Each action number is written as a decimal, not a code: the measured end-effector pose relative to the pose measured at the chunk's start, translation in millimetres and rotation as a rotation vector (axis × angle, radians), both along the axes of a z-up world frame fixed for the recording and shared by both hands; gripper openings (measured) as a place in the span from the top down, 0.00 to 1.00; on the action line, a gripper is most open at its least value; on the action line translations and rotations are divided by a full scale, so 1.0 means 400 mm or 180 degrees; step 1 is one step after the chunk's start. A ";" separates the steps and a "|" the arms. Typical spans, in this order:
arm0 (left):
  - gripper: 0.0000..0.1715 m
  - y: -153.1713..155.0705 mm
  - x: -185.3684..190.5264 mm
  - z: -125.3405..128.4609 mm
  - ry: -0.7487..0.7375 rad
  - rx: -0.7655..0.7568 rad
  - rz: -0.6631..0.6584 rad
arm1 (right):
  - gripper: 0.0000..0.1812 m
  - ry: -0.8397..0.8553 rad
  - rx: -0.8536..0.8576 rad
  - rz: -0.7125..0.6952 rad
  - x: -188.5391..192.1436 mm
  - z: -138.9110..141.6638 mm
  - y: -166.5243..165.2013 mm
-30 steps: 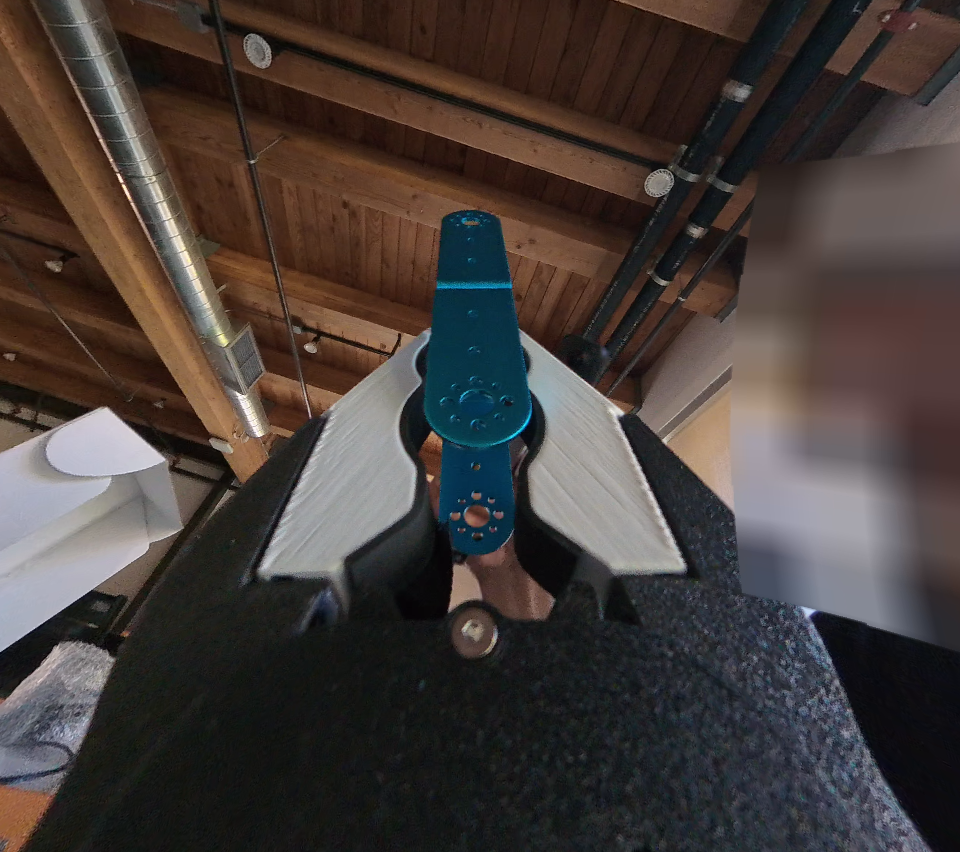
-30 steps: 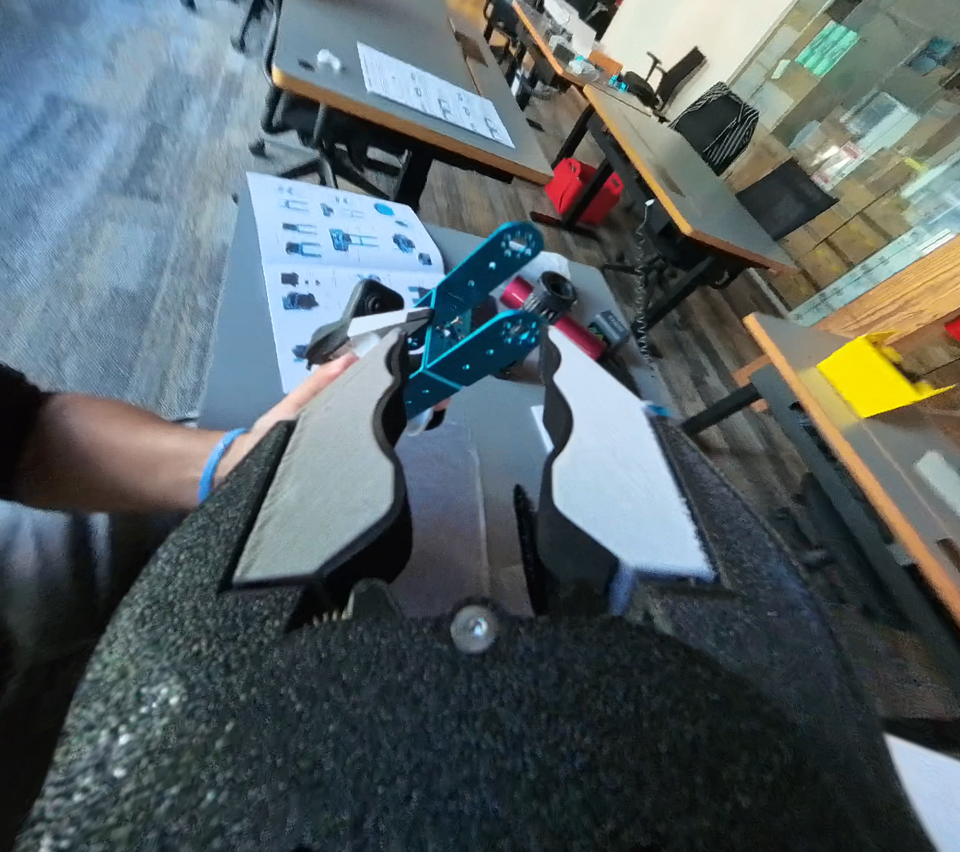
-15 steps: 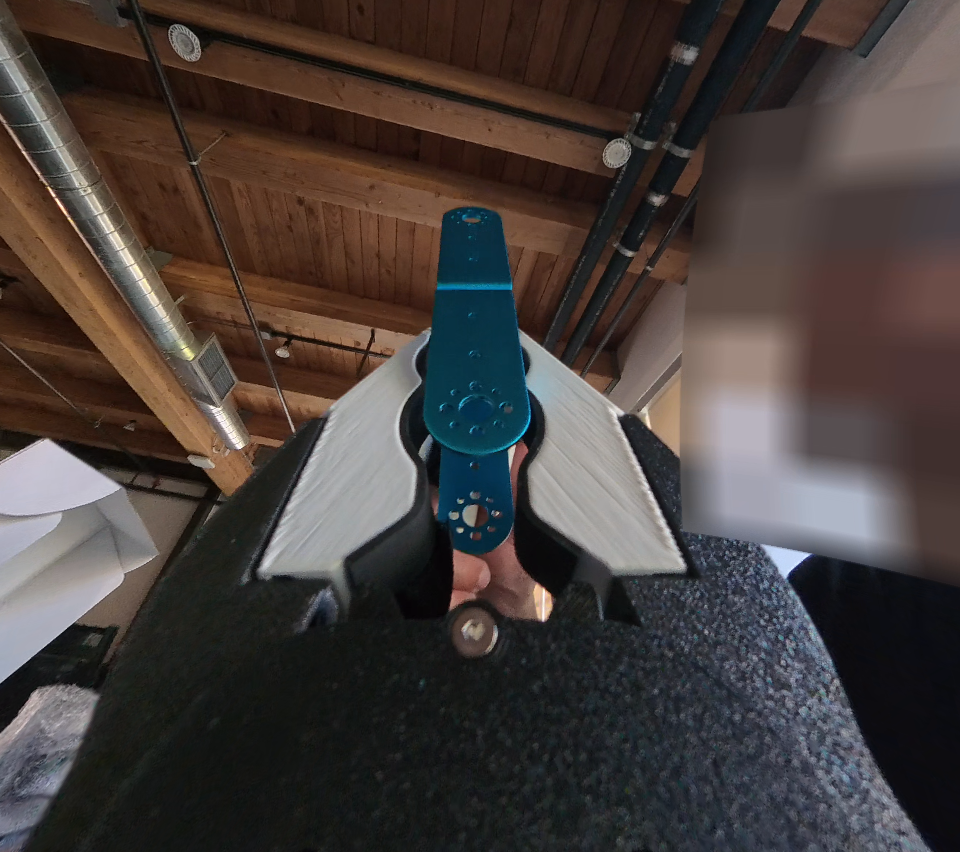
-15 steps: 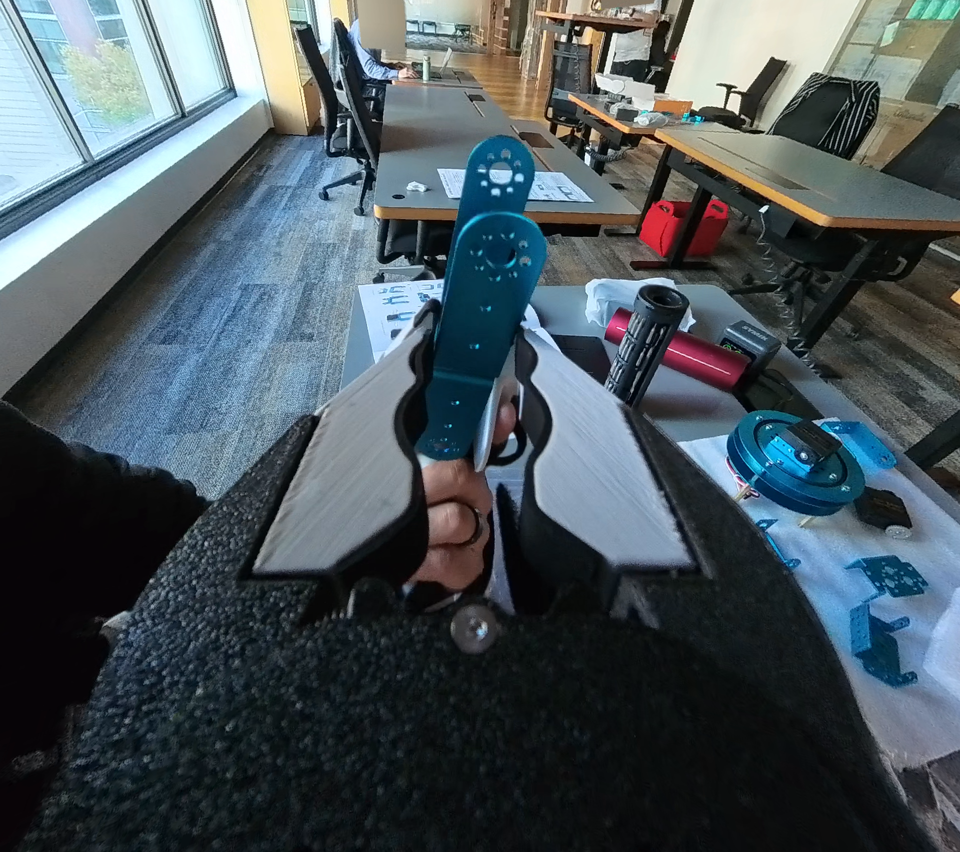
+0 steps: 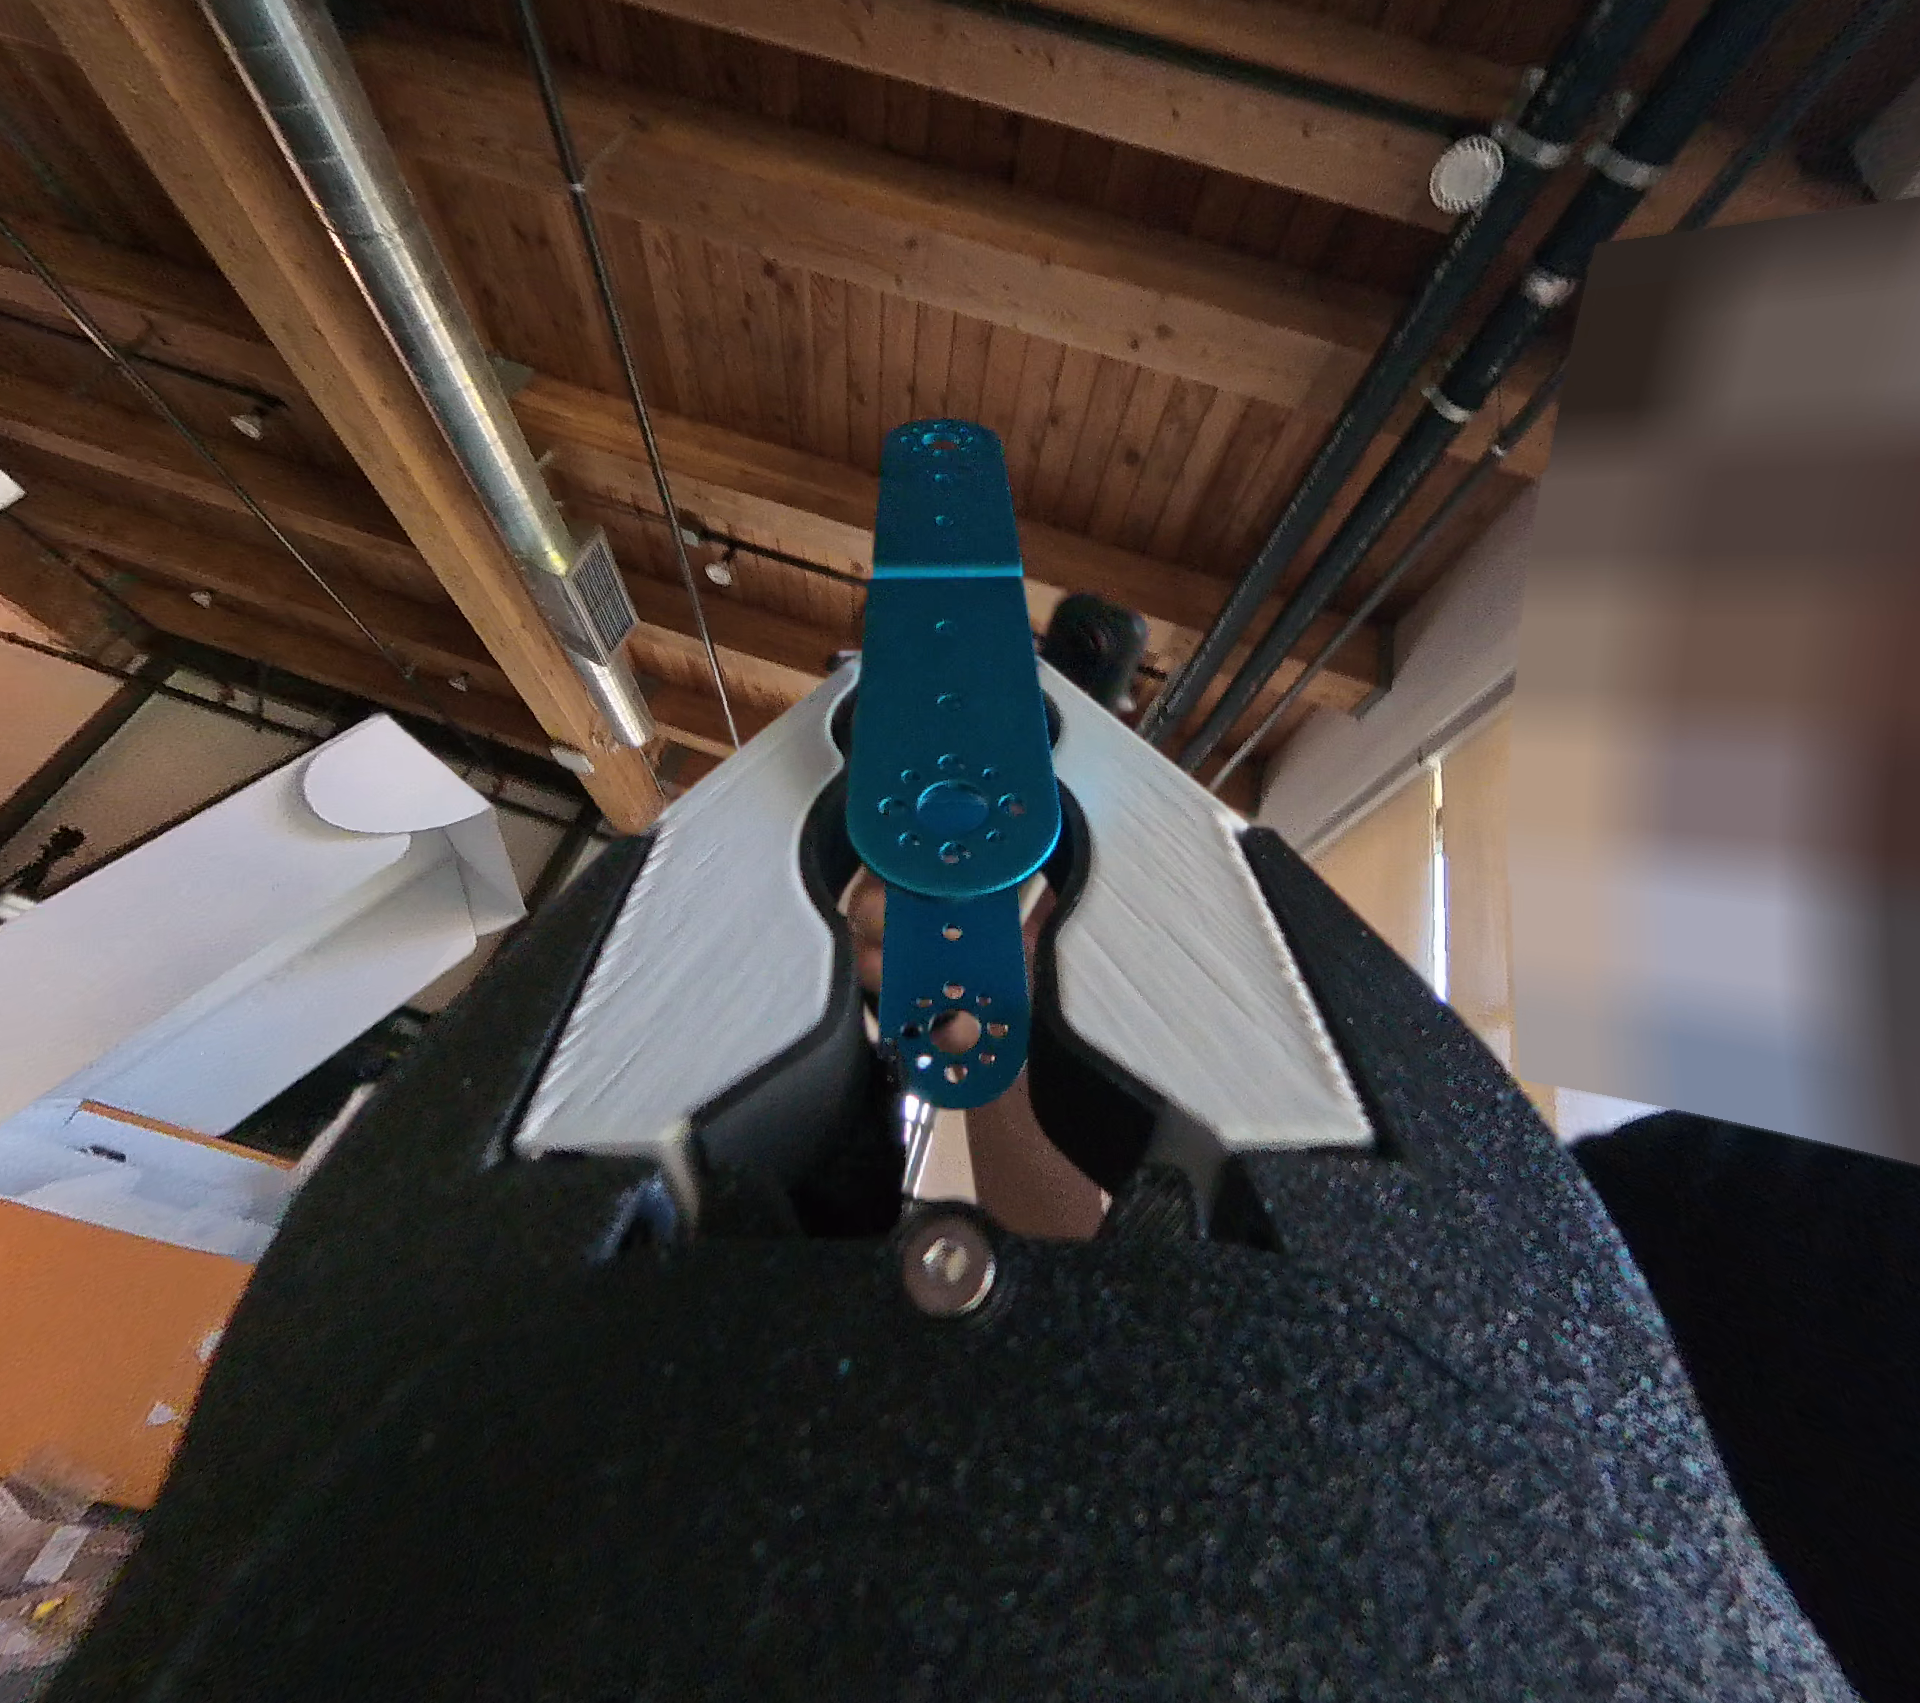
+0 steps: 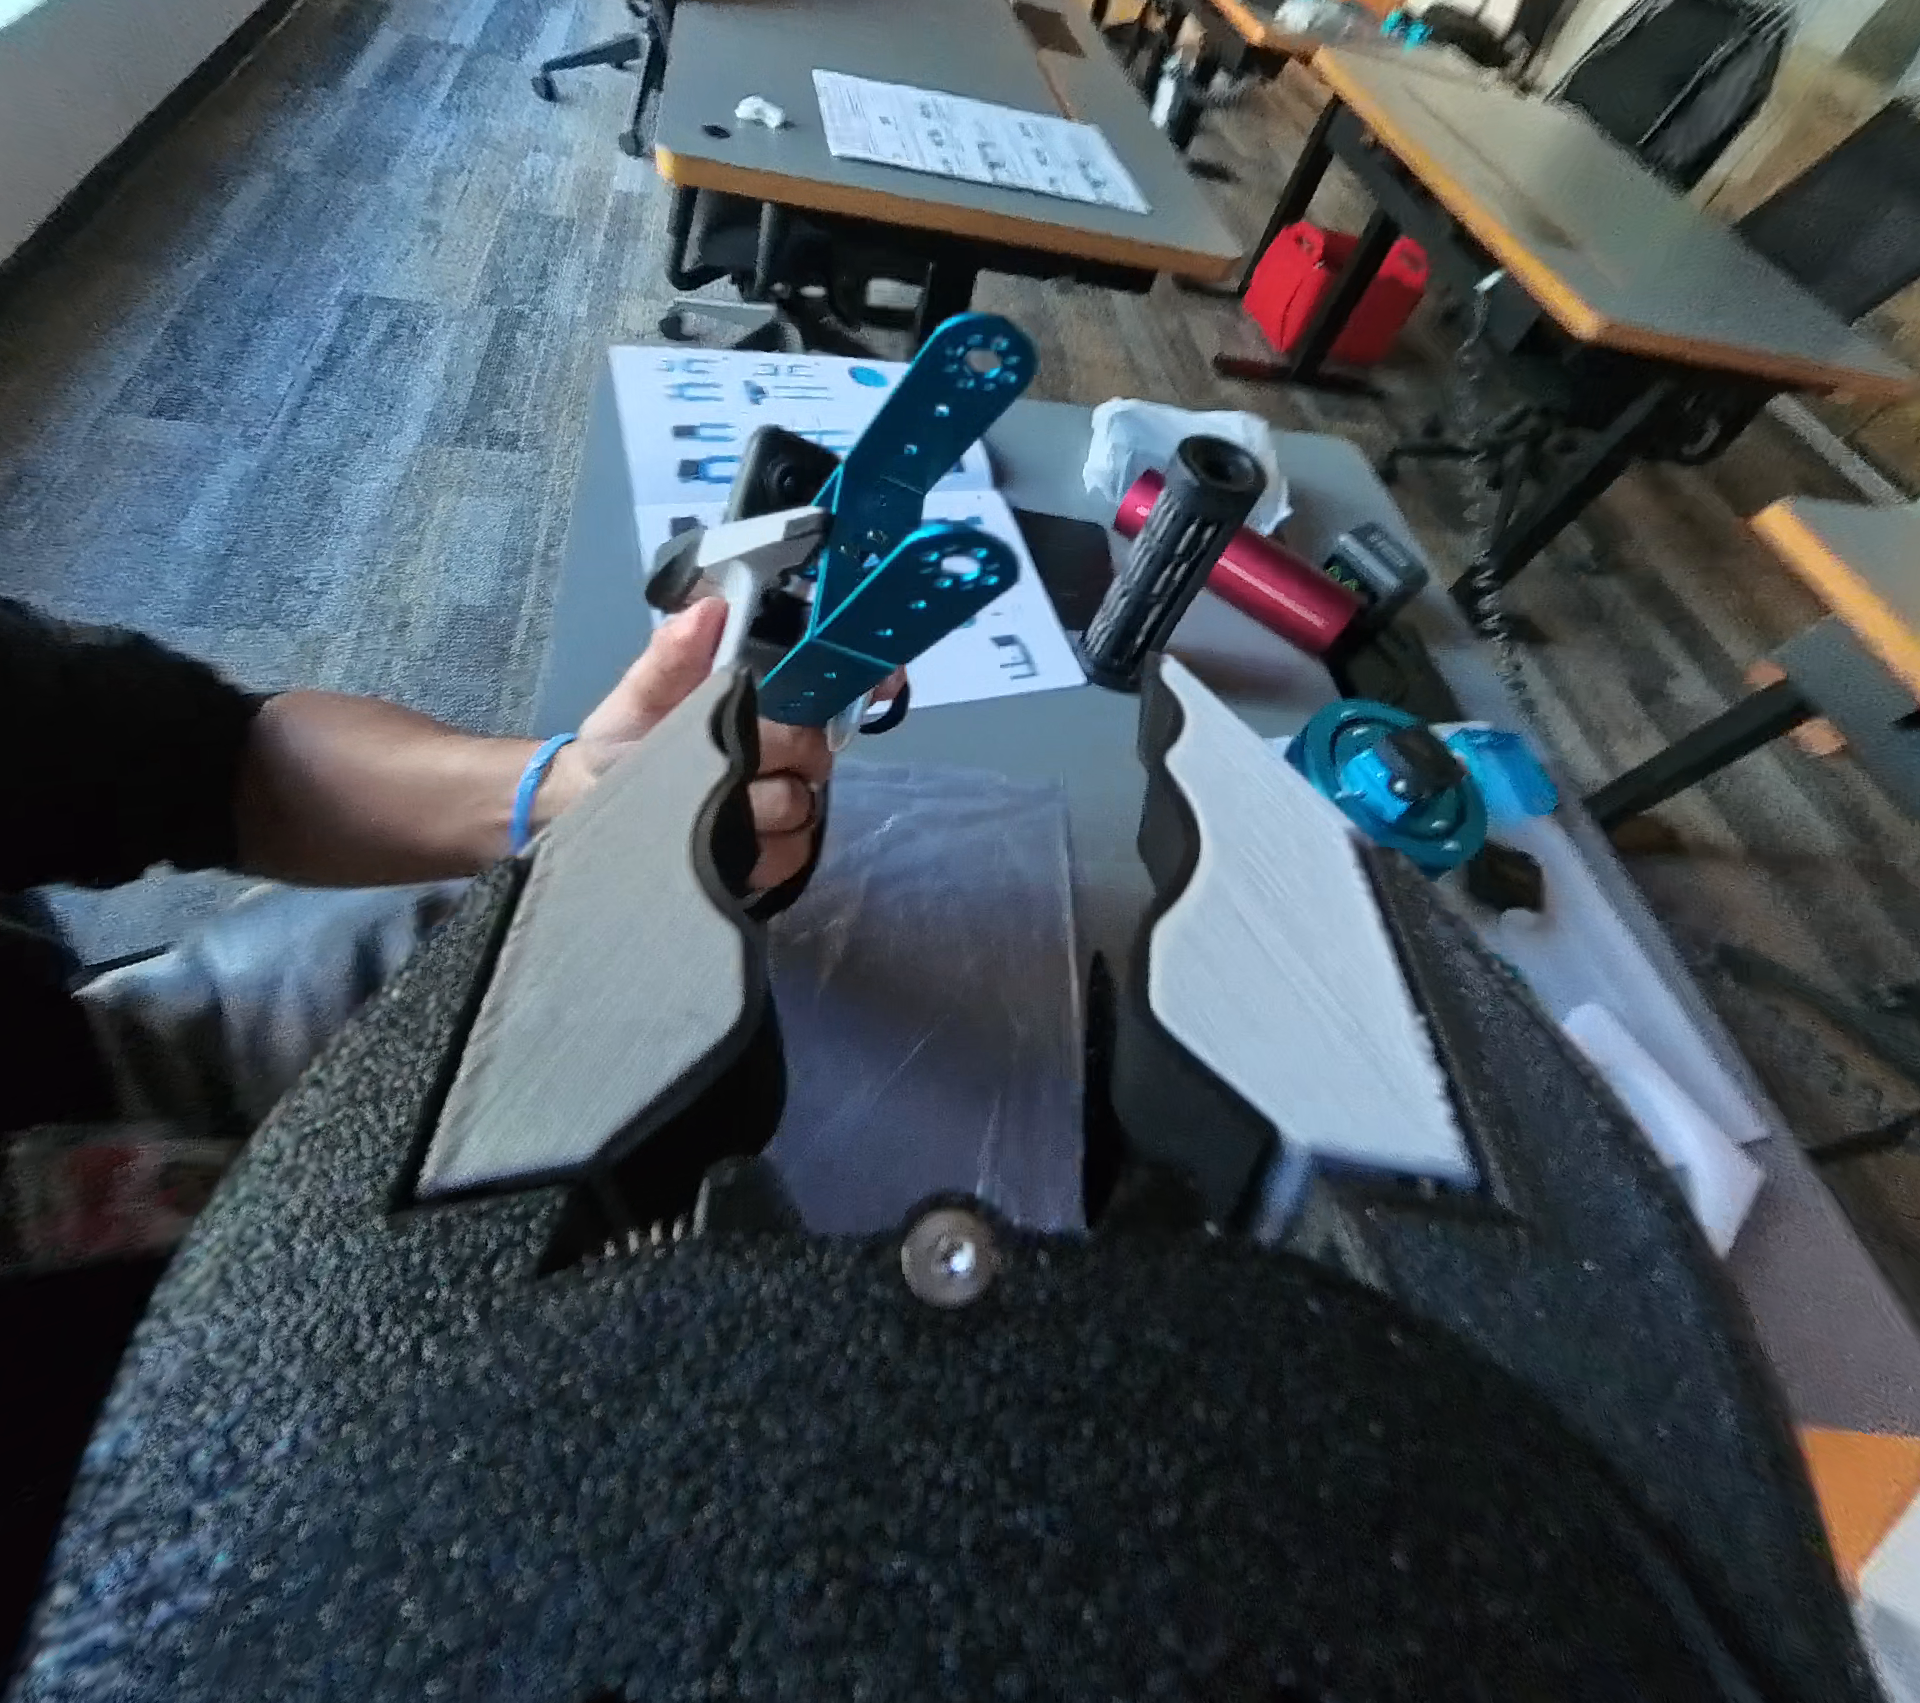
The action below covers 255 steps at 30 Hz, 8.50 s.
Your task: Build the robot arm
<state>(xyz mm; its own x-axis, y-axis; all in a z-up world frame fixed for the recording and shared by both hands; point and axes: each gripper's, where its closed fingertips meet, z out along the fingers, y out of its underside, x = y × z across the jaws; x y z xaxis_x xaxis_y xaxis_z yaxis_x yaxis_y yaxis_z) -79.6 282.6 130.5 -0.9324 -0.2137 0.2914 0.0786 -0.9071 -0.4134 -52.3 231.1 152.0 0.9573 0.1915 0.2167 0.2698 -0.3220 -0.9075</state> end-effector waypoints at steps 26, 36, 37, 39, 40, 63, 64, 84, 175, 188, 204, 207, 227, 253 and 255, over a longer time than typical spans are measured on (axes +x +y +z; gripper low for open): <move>0.86 -0.108 0.038 -0.028 0.0144 0.0445 0.0902 | 0.90 -0.2328 0.0043 -0.0944 -0.030 -0.117 0.029; 0.85 -0.116 0.035 -0.030 0.0174 0.0583 0.1102 | 0.98 -0.2378 0.0111 -0.1013 -0.010 -0.115 0.029; 0.84 -0.116 0.031 -0.030 0.0158 0.0623 0.1106 | 0.98 -0.2336 0.0156 -0.1009 -0.009 -0.109 0.029; 0.83 -0.115 0.020 -0.029 0.0131 0.0702 0.1075 | 0.98 -0.2295 0.0300 -0.1025 -0.002 -0.091 0.026; 0.82 -0.113 0.018 -0.032 0.0143 0.0750 0.1066 | 0.98 -0.2245 0.0358 -0.1012 0.001 -0.084 0.025; 0.78 0.103 0.279 -0.154 0.0295 0.3695 0.1190 | 0.98 -0.3547 0.0992 -0.0449 0.142 -0.087 0.063; 0.78 0.104 0.278 -0.122 0.0170 0.3819 0.1300 | 0.98 -0.3712 0.0996 -0.0496 0.147 -0.070 0.060; 0.85 -0.054 0.225 -0.144 0.0751 0.4066 0.0485 | 0.98 -0.4247 0.0195 -0.0551 0.191 -0.182 0.074; 0.85 -0.019 0.344 -0.320 0.1492 0.3637 0.0001 | 0.74 -0.2647 -0.0294 -0.0382 0.263 -0.319 0.093; 0.85 -0.055 0.331 -0.348 0.1516 0.3846 -0.0049 | 0.94 -0.3347 -0.0116 -0.0536 0.298 -0.343 0.121; 0.84 -0.055 0.323 -0.307 0.1318 0.3635 -0.0012 | 0.96 -0.3243 -0.0009 -0.0637 0.300 -0.310 0.122; 0.81 -0.051 0.322 -0.298 0.1277 0.3589 0.0027 | 0.97 -0.3135 -0.0011 -0.0713 0.311 -0.302 0.118; 0.78 -0.005 0.290 -0.205 0.0842 0.2731 -0.0360 | 0.96 0.2667 0.0549 0.1343 0.215 -0.234 0.073; 0.99 -0.069 0.290 -0.224 0.0883 0.2853 0.0144 | 0.95 0.2496 0.0639 0.1421 0.198 -0.308 0.092; 0.99 -0.071 0.289 -0.225 0.0841 0.2926 0.0241 | 0.95 0.2483 0.0646 0.1440 0.198 -0.308 0.091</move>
<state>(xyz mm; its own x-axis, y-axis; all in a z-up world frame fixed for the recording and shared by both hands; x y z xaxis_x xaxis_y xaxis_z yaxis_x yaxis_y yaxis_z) 36.1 254.2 40.5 -0.8350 -0.5205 0.1786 -0.0740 -0.2154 -0.9737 26.8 267.4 28.6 0.6895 0.6116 -0.3879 -0.3804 -0.1500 -0.9126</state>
